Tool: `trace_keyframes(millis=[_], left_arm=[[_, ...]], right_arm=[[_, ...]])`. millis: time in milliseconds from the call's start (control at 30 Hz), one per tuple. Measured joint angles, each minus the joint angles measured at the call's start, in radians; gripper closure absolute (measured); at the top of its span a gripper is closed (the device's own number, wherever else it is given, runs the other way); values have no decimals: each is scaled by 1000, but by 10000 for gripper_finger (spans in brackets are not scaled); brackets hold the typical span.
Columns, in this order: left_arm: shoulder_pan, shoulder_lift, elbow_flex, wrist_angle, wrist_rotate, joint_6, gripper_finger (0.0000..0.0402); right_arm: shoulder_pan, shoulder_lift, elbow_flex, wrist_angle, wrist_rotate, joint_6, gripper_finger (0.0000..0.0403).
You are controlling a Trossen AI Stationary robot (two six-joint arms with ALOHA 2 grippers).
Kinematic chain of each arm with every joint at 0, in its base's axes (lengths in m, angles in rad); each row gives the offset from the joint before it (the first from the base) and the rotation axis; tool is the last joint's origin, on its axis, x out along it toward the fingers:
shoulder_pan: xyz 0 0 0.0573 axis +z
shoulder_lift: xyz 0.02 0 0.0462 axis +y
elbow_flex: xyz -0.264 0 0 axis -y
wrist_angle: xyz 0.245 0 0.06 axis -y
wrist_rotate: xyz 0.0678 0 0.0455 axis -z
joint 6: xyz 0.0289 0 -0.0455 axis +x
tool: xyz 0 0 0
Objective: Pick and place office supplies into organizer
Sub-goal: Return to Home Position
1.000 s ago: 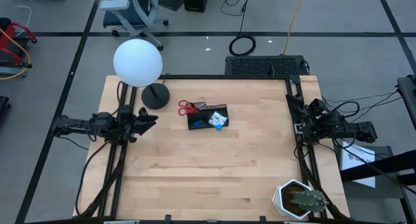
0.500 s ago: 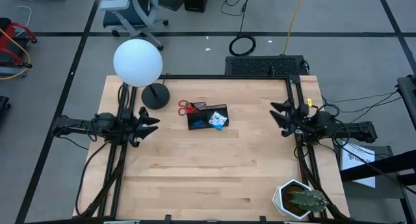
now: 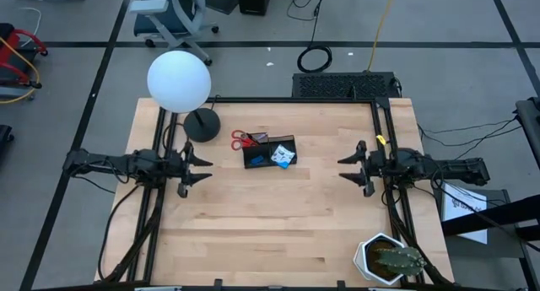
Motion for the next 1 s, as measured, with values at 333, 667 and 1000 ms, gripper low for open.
trace_keyframes(millis=[333,667,1000], left_arm=[[0,57,0,-3,-1,-65,229],[0,59,-3,19,-3,-77,229],[0,59,-4,29,-4,-78,229]], right_arm=[[-3,4,0,8,32,-7,201],[-3,4,0,9,33,-5,197],[-3,4,0,9,33,-5,197]])
